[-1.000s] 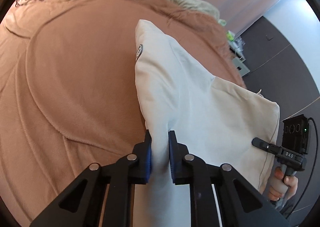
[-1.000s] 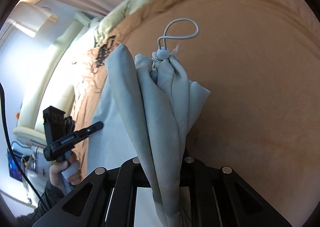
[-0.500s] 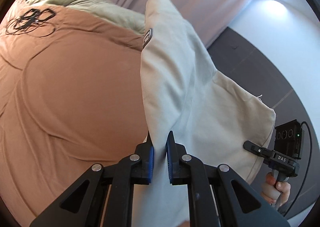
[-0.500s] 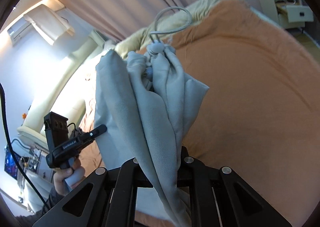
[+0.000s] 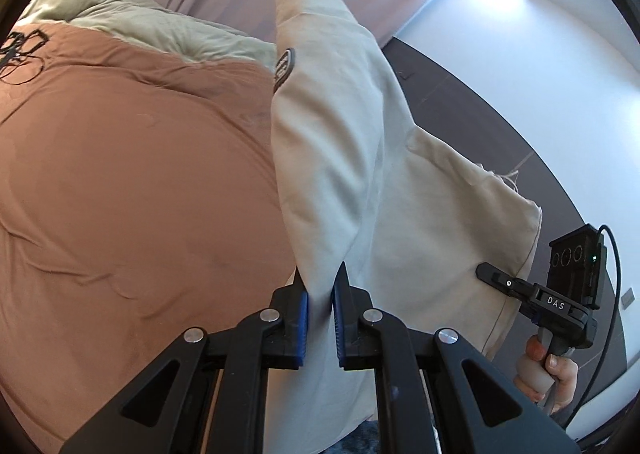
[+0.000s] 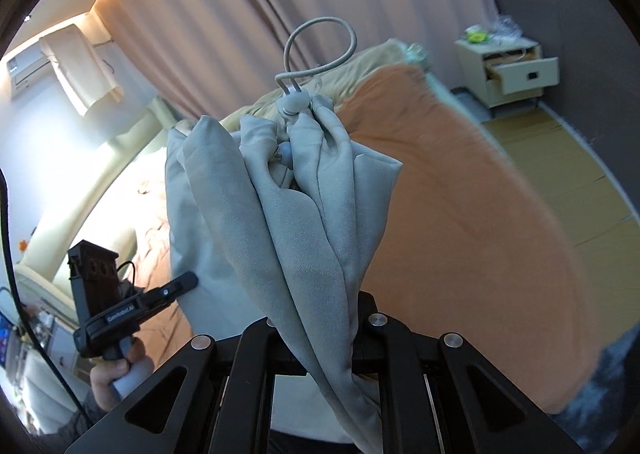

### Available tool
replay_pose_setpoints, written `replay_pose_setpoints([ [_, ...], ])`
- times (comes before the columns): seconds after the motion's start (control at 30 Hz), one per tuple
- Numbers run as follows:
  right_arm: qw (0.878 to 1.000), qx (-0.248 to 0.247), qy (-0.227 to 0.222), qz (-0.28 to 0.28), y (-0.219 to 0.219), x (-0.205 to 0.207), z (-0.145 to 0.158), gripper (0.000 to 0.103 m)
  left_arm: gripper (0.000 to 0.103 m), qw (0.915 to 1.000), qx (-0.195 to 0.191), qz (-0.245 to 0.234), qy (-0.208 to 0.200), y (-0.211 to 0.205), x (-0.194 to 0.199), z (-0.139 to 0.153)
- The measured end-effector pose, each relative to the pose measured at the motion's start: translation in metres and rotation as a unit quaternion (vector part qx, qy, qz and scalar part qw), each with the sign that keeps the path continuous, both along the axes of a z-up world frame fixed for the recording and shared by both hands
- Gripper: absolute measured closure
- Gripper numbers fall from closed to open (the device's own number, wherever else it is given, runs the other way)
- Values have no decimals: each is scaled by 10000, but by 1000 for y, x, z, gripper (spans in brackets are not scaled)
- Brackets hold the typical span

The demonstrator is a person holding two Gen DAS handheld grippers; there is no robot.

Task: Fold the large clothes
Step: 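Lift the folded bundle with both grippers and carry it across the bed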

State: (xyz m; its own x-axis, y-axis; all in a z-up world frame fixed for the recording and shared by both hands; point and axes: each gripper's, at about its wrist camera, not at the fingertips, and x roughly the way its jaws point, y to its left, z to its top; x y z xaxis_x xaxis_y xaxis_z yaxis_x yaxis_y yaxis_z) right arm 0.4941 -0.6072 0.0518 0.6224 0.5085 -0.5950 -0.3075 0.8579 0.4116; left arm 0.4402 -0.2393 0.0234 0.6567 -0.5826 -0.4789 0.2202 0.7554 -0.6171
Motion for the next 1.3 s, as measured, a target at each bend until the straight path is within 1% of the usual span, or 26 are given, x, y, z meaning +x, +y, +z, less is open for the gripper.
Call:
replay_pose_setpoints([
  [0.13,9996,-182,-121,-201,-24,-9,15,93,91,9998,3,-172,-47,-37,-13,12],
  [0.23,9989,-257,-139,-375,-44,-12,17,93,91,9994,-9,-332,-75,-65,-16,15],
  [0.3,9981,-303,-126,-517,-55,-14,18,93,91,9992,-131,-373,3,-71,-12,12],
  [0.4,9968,-351,-27,-719,-71,-8,12,93,91,9987,-269,-418,152,-96,-4,5],
  [0.53,9939,-486,181,-975,-90,10,0,93,91,9951,-491,-696,507,-121,13,-17],
  [0.63,9914,-500,383,-1151,-112,31,-17,93,91,9924,-532,-844,724,-132,29,-37],
  [0.73,9892,-517,563,-1249,-126,56,-39,93,91,9897,-433,-936,992,-141,56,-67],
  [0.8,9875,-518,716,-1305,-136,78,-60,93,91,9880,-386,-959,1151,-144,73,-83],
  [0.87,9853,-501,894,-1366,-145,96,-84,93,91,9870,-323,-1001,1214,-145,93,-96],
  [0.97,9832,-570,1035,-1391,-151,123,-111,93,91,9856,-192,-1043,1314,-144,119,-113],
  [1.07,9813,-622,1128,-1428,-149,132,-125,93,91,9843,-89,-1001,1453,-139,143,-133],
  [1.13,9790,-734,1201,-1476,-147,142,-133,92,91,9816,12,-972,1643,-138,159,-151],
  [1.17,9765,-924,1238,-1504,-144,148,-139,86,90,9797,61,-990,1742,-138,166,-159],
  [1.2,9720,-1189,1309,-1550,-142,159,-149,83,90,9772,107,-1012,1866,-138,173,-168],
  [1.23,9678,-1332,1382,-1626,-142,167,-157,66,89,9741,149,-1018,2013,-137,178,-177],
  [1.27,9600,-1524,1489,-1815,-146,177,-169,47,88,9709,201,-1011,2164,-135,184,-185],
  [1.3,9552,-1647,1502,-1944,-149,180,-175,39,88,9682,174,-1011,2280,-131,188,-193],
])
